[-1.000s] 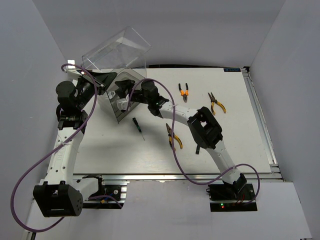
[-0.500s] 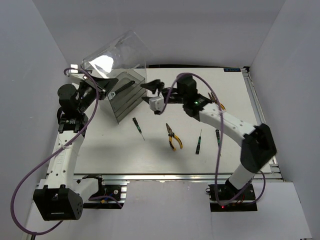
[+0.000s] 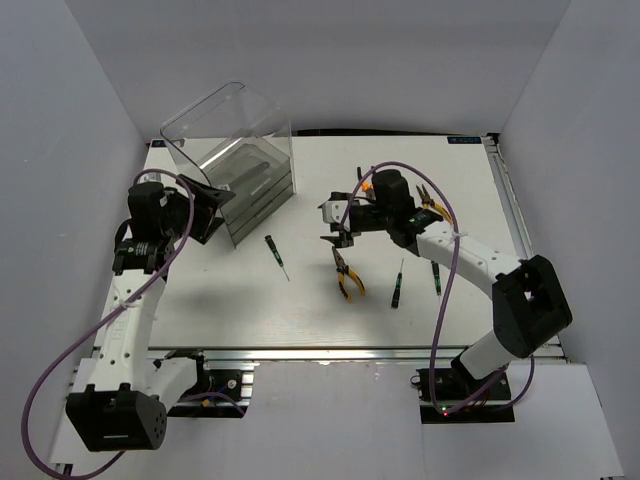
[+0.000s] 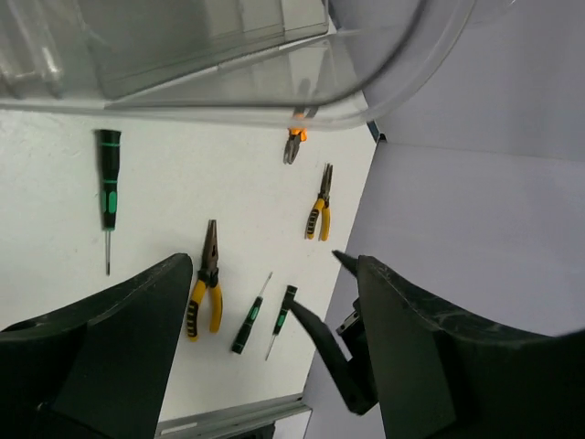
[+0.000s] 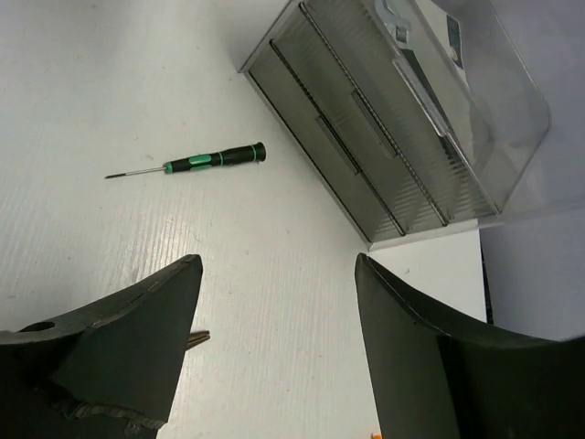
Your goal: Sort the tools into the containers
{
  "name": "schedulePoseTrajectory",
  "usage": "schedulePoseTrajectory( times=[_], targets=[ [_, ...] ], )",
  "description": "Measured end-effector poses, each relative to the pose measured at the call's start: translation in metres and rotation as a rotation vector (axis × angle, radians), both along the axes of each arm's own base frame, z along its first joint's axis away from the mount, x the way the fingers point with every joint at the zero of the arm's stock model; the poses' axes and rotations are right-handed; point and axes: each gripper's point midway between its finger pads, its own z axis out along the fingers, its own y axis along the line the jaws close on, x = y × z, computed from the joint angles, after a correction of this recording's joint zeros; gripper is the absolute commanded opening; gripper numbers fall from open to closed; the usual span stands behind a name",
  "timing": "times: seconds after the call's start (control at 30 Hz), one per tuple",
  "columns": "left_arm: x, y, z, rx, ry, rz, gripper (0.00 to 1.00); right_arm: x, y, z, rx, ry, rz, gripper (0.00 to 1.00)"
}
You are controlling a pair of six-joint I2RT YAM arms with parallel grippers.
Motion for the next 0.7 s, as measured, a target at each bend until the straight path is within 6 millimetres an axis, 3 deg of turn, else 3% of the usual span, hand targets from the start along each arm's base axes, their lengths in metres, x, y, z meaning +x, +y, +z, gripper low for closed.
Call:
schedulePoseTrajectory(
  times=[0.23,0.4,0.47,0.63,0.7],
  targets=[
    [-0.03,0.0,-0.021,0.012,0.064,0.006,0.74,0.008,-0.014,-0.006,0.01,0.131,-0.068,0.78],
    [-0.041,-0.021,-0.052,0.066,0.119,-0.1,0.69,0.019,-0.018,-0.023,0.025,0.418,-0.118,0.74],
    [-0.043,-0.031,-0.058,0.099,0.12,-0.157,0.69,0.024,-0.016,-0.033,0.045,0.578,-0.16,0.69],
    [-0.042,-0.042,-0.058,0.185,0.061,-0.243,0.73,0.053,0.015,-0.052,0.122,1.02,-0.294,0.59],
    [-0.039,-0.04,-0.05,0.21,0.019,-0.243,0.76,0.073,0.031,-0.058,0.155,1.156,-0.362,0.63]
  ],
)
